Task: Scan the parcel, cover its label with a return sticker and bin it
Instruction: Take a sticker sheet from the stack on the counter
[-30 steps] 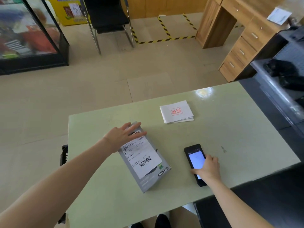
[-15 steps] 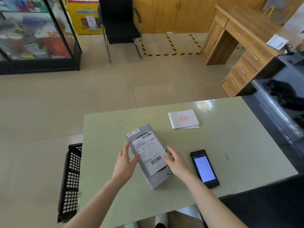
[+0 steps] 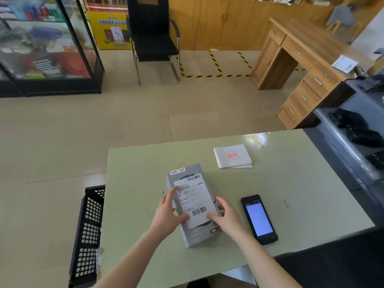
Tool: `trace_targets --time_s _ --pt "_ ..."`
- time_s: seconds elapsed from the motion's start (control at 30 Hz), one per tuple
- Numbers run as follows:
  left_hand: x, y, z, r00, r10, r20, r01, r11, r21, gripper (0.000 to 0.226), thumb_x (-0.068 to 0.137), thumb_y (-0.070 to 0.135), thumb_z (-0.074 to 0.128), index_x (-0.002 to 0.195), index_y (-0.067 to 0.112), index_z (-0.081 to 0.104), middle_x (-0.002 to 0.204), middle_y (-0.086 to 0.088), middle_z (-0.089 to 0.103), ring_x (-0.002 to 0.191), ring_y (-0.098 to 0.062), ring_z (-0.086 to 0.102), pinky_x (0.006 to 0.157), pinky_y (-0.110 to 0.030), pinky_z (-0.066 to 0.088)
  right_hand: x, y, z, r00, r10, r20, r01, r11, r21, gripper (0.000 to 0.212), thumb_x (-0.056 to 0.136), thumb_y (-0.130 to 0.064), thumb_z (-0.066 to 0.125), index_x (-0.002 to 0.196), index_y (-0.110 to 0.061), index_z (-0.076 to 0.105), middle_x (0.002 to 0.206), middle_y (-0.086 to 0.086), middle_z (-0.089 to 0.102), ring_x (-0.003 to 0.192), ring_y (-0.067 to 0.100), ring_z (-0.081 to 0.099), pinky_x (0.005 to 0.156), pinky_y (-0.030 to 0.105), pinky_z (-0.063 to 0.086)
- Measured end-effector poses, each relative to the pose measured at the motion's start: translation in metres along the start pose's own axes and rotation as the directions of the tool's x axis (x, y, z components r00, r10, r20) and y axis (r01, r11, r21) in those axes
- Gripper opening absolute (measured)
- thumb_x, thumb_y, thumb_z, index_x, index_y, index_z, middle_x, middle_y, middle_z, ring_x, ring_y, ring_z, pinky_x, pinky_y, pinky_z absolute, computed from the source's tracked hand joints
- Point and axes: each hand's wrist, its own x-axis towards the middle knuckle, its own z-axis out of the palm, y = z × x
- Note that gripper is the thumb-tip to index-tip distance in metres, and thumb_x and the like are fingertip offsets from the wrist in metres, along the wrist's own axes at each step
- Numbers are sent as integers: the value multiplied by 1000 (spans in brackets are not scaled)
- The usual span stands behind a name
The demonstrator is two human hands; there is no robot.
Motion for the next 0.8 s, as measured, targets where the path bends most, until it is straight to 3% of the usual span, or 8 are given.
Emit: trace_targets --time_s 0.1,0.2,0.27,0.47,0.6,0.8 --pt "10 9 -9 989 32 -146 -16 994 104 75 75 39 76 139 35 36 125 5 40 117 -22 51 92 -35 47 17 0 -18 1000 8 -26 -8 1000 -8 57 87 -39 62 138 -24 42 129 1 55 106 13 55 89 32 48" --pt "30 30 -18 946 92 -312 -37 983 180 60 82 37 70 134 24 45 125 -3 45 117 -26 49 95 -40 47 45 -5 -45 987 2 -160 -8 999 -35 45 90 -34 58 130 -15 51 126 8 57 106 19 57 87 32 46" --pt "48 50 -17 924 172 -342 -83 962 259 51 85 32 67 132 21 48 126 -5 47 119 -27 44 95 -37 43 67 -9 -65 973 -4 -229 -14 997 -77 42 90 -31 58 127 -11 53 125 12 57 109 25 57 87 30 43" --pt "121 109 15 947 277 -163 -182 881 436 46 90 31 61 133 22 49 133 -1 51 126 -24 40 95 -34 42 135 -22 -109 943 13 -332 -74 982 -173 52 88 -34 61 132 -10 49 133 15 49 123 33 47 100 37 39" --pt "170 129 44 966 259 -19 -215 839 500 47 90 32 61 134 20 52 134 2 52 130 -21 39 100 -34 41 177 -22 -125 929 41 -367 -144 955 -259 58 86 -37 63 134 -11 46 128 17 47 120 35 44 94 40 41" --pt "220 136 75 973 217 83 -226 799 556 52 88 26 63 137 18 48 139 3 48 131 -20 37 101 -34 41 221 -9 -134 910 70 -408 -226 910 -348 53 82 -37 68 123 -9 50 121 17 48 113 35 46 89 40 43"
